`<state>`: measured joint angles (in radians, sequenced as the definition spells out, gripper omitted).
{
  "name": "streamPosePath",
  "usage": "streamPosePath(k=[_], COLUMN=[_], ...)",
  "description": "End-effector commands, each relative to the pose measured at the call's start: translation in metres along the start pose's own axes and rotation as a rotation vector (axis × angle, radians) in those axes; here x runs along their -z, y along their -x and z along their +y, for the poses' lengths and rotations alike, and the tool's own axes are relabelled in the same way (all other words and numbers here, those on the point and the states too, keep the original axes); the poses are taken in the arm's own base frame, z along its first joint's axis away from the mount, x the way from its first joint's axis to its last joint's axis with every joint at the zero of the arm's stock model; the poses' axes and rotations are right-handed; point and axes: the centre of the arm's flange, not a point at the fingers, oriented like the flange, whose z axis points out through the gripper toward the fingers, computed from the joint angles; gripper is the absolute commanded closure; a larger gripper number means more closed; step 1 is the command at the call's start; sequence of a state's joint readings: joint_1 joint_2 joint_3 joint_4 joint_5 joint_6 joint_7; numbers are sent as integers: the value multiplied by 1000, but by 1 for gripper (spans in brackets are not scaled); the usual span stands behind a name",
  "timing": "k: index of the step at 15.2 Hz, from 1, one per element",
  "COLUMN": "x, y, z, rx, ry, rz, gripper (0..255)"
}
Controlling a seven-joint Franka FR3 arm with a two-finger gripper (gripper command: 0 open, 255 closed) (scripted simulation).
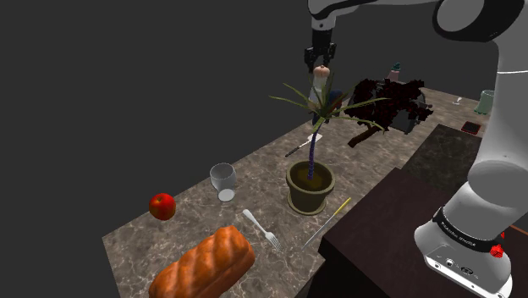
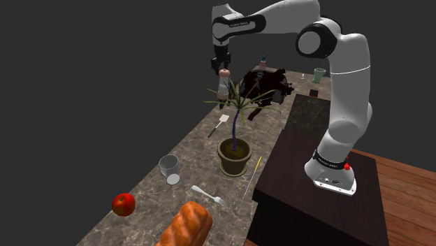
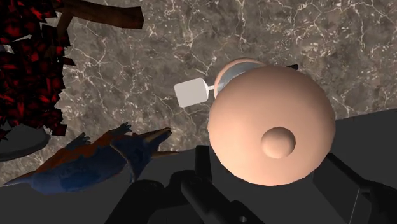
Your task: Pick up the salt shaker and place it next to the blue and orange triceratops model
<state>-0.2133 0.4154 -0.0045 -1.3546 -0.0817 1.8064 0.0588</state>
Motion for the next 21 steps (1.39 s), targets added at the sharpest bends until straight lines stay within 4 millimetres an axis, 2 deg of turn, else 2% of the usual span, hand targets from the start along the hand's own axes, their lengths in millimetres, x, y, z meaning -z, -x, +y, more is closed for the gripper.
streamPosePath(k=[1, 12, 13, 21], x=[-1, -13, -14, -56], y=[-2, -26, -28, -26], z=[25, 167, 175, 171], rx=[1, 1, 1, 1], ry=[0, 0, 0, 0], rz=[1, 1, 1, 1], gripper=[255, 255, 255, 255])
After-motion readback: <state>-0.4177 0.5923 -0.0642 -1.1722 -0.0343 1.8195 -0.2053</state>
